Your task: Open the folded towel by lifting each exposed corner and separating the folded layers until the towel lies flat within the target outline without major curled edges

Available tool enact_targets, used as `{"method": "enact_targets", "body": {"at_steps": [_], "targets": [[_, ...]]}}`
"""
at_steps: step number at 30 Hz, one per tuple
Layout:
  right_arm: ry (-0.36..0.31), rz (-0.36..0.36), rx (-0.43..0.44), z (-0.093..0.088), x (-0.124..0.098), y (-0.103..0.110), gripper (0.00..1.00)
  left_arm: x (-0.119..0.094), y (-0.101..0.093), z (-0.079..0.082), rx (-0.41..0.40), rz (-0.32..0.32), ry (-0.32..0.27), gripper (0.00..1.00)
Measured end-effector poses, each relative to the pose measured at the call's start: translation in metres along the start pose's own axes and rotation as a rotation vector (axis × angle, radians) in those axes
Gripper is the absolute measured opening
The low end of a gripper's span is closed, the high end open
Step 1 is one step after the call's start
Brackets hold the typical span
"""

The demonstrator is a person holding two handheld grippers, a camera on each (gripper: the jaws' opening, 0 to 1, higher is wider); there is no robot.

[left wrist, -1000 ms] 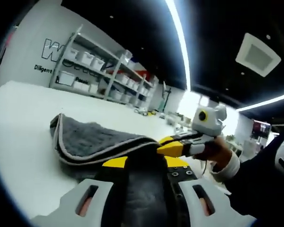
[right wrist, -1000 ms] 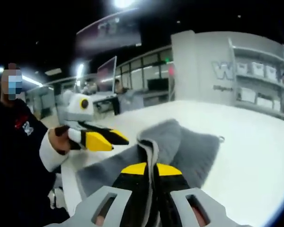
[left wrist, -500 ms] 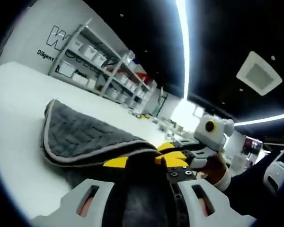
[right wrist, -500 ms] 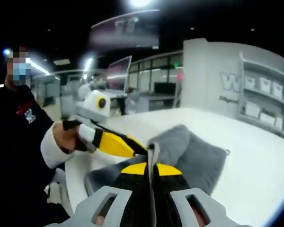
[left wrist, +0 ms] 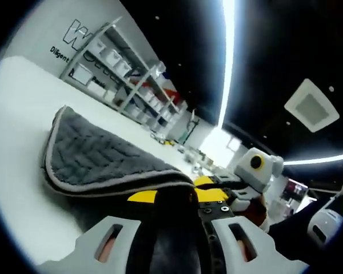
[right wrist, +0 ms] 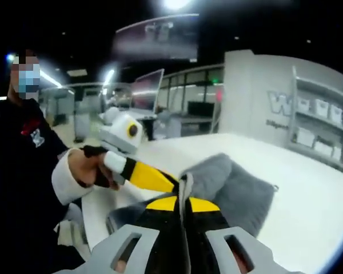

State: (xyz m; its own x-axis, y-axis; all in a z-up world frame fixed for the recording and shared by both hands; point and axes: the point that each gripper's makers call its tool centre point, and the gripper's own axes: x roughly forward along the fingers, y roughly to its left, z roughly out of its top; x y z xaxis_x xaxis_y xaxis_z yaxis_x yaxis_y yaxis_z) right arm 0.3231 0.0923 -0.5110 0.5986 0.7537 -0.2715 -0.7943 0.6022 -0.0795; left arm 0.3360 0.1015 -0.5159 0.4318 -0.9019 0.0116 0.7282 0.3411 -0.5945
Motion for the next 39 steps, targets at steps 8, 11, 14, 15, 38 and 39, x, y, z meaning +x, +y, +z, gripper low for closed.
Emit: {"method": "enact_targets", "body": {"at_steps": [8,11,14,15,38,39], "targets": [[-0.011,0.01,0.016,-0.002,0.002,0.003,0.02,-0.003,-0.005,0.002,-0.059,-0.022,-0.032,0.21],[-0.017,0.016,0.015,-0.002,0.002,0.005,0.02,-0.002,-0.002,-0.001,-0.065,-0.011,-0.033,0.19],[-0.018,0.015,0.017,-0.003,0.002,0.006,0.02,-0.001,-0.002,-0.003,-0.079,-0.015,-0.032,0.19],[-0.02,0.014,0.02,-0.003,0.002,0.006,0.02,-0.001,-0.003,-0.003,-0.081,-0.016,-0.032,0.19],[-0.046,0.096,0.071,-0.012,0.003,0.021,0.07,-0.004,-0.001,-0.004,-0.045,-0.036,-0.005,0.04],[-0.051,0.101,0.081,-0.012,0.002,0.021,0.07,-0.005,0.001,-0.002,-0.044,-0.037,-0.004,0.04]]}}
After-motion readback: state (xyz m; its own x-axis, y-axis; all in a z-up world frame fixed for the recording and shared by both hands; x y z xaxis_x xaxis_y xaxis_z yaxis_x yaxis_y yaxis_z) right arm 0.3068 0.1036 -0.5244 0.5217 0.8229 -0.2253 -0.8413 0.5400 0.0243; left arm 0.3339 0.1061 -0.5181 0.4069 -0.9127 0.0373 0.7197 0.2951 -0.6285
